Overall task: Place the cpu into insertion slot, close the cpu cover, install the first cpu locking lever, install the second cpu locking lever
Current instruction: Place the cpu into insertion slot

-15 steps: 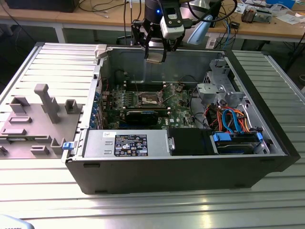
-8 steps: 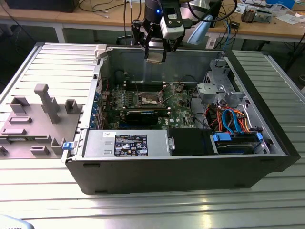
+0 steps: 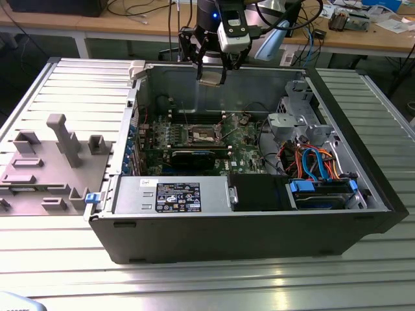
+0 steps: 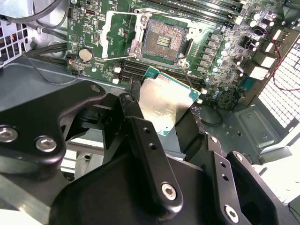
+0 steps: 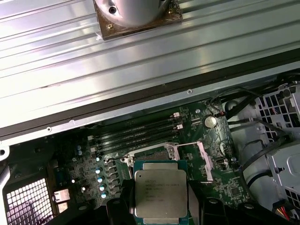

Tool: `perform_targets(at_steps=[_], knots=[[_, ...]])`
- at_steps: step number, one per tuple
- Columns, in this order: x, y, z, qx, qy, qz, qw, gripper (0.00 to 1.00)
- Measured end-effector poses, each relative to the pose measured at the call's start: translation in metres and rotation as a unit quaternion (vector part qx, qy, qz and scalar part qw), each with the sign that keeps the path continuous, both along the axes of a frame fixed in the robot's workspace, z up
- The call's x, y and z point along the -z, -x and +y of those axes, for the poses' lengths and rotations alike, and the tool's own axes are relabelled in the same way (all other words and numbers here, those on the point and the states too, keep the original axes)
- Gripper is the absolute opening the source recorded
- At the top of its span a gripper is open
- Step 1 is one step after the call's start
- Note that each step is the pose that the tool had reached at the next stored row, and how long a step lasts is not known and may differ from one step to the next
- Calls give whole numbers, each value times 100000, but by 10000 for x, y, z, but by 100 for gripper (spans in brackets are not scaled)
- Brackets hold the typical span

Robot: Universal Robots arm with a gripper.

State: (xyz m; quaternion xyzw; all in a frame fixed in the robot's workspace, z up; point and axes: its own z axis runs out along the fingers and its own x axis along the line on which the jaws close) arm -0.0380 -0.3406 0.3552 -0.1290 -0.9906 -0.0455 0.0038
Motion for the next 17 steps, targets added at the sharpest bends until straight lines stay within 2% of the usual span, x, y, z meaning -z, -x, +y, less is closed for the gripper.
perform_targets(at_steps=[17], knots=[[0,0,0,534,-2,-2,99999,55]])
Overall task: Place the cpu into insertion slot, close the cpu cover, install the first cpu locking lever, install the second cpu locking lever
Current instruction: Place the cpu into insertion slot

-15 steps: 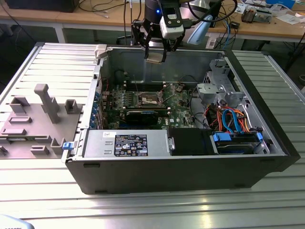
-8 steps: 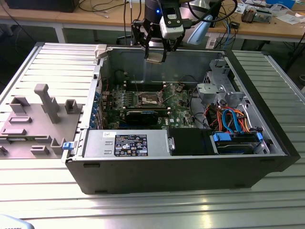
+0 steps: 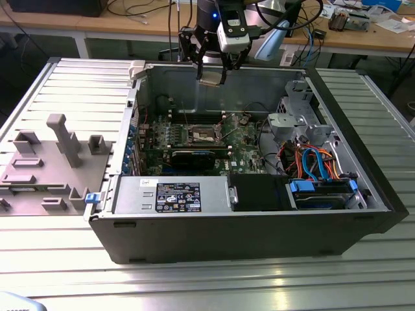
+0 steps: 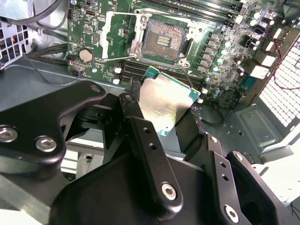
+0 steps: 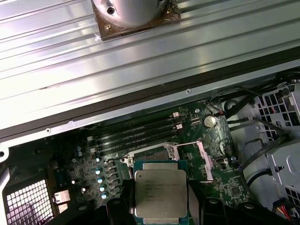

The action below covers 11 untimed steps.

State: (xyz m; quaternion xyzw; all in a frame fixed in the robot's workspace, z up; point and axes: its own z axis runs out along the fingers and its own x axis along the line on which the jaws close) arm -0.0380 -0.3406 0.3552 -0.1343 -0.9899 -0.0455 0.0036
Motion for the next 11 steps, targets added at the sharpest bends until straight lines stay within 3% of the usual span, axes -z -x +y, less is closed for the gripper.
perform_targets(at_steps=[11], knots=[[0,0,0,368,2,3,99999,55]])
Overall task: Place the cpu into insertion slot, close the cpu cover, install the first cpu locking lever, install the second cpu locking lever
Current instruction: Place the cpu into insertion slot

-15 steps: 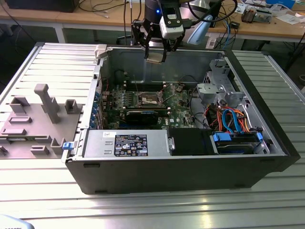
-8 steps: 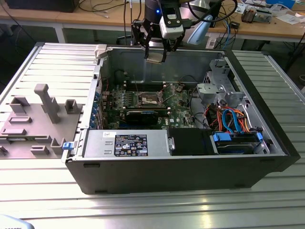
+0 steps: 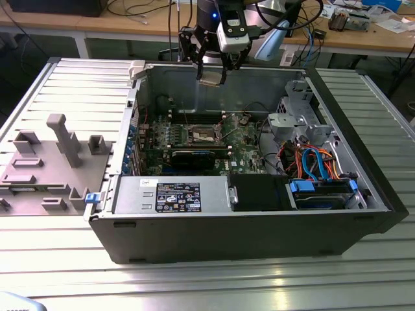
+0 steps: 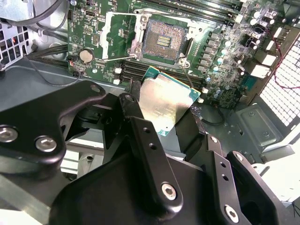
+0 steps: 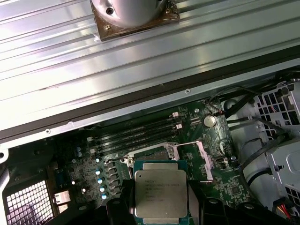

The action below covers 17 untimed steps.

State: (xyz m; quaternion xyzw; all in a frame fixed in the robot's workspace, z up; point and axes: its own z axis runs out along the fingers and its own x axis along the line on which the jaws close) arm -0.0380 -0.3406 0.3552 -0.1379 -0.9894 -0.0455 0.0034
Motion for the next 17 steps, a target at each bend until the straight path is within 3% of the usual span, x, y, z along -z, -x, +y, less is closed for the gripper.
perform_targets(at_steps=[17], knots=[[0,0,0,665,0,-3,99998,55]])
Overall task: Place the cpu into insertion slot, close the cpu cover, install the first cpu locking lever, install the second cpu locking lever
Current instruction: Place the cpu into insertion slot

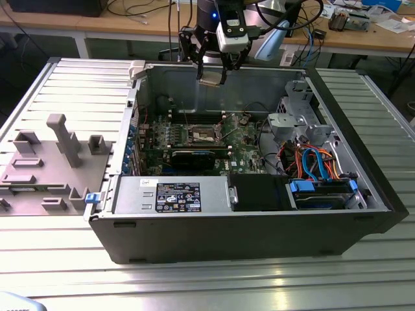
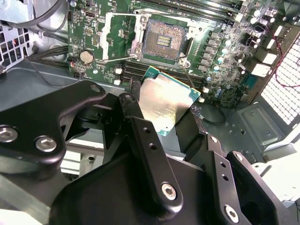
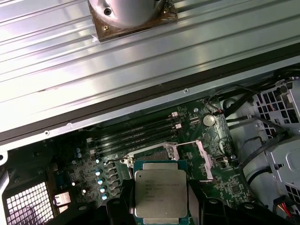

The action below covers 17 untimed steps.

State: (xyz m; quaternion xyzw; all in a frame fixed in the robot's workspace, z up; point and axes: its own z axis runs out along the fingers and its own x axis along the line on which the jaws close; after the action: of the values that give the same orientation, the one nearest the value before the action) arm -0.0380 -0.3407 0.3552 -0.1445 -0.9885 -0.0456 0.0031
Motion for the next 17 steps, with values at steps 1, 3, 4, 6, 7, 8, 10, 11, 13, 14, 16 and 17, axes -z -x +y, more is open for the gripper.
perform_targets(at_steps=[1,3,4,6,7,8,10,11,13,14,16,17], knots=[[0,0,0,32,0,2,100000,55],[0,0,0,90,2,4,100000,55],[0,0,0,116,1,1,100000,55],[0,0,0,162,0,4,100000,55],[0,0,0,209,-1,4,100000,55],[0,0,0,238,-1,2,100000,55],[0,0,0,294,-1,0,100000,55],[0,0,0,343,1,1,99999,55],[0,0,0,403,-1,1,99999,55],[0,0,0,427,1,2,99999,55],[0,0,0,477,-1,0,99999,55],[0,0,0,509,0,1,99999,55]])
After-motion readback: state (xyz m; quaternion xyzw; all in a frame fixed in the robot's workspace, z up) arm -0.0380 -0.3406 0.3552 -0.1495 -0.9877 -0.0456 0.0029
